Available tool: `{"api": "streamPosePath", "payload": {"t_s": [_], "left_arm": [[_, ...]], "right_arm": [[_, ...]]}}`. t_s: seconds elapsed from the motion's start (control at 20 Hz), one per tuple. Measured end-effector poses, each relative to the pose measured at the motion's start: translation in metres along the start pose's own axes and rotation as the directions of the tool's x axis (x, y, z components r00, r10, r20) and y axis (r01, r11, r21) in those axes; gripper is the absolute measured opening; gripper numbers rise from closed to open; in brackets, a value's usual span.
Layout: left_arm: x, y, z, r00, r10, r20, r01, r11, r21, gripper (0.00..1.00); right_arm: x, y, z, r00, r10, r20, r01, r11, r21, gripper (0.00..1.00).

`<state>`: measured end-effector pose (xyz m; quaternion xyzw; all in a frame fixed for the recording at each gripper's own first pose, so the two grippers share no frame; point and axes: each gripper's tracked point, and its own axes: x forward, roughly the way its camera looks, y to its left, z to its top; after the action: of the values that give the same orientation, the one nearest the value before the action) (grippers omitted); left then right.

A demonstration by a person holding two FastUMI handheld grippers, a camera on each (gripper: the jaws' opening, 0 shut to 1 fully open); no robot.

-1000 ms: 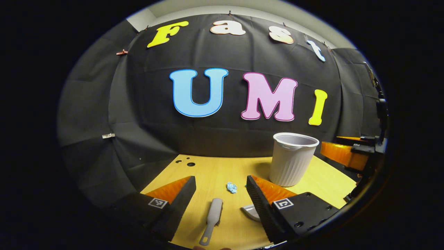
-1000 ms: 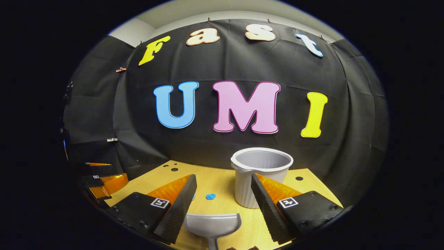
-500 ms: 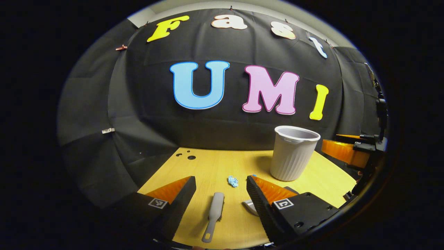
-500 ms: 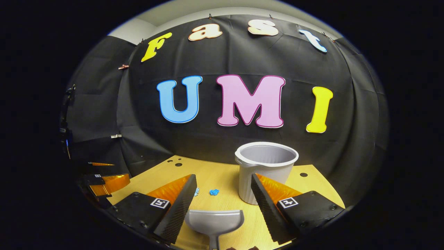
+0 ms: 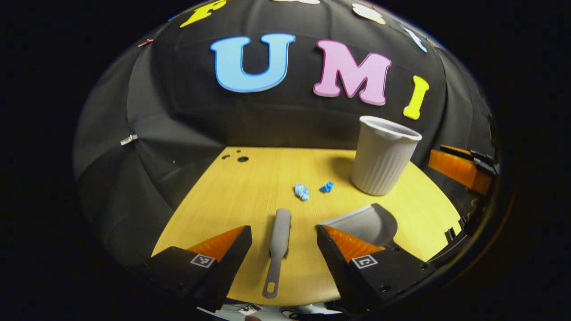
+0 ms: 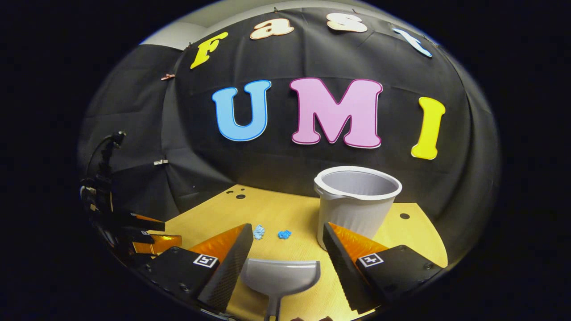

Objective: Pick up the small broom and dustpan from the desktop, sweep the trash into the dustpan with the broom, and then empty the trash into the garbage bin.

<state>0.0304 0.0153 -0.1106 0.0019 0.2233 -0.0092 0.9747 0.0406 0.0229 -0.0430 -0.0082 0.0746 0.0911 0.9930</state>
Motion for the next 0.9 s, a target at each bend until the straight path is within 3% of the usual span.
{"api": "streamPosePath", "payload": {"t_s": [0.3,0.6,0.9], "left_arm": [[0.029,0.005,-0.061,0.966,0.023,-0.256,-0.027,1.000,-0.010,0.95],[0.055,0.010,-0.104,0.885,0.025,-0.464,-0.038,0.999,-0.017,0.95],[0.087,0.024,-0.127,0.796,0.006,-0.606,-0.021,1.000,-0.017,0.95]], "right_arm": [[0.018,-0.011,-0.024,0.994,0.087,-0.070,-0.086,0.996,0.012,0.97],[0.019,-0.028,-0.050,0.985,0.114,-0.132,-0.113,0.994,0.013,0.98],[0.013,-0.034,-0.072,0.979,0.059,-0.196,-0.045,0.996,0.074,0.99]]}}
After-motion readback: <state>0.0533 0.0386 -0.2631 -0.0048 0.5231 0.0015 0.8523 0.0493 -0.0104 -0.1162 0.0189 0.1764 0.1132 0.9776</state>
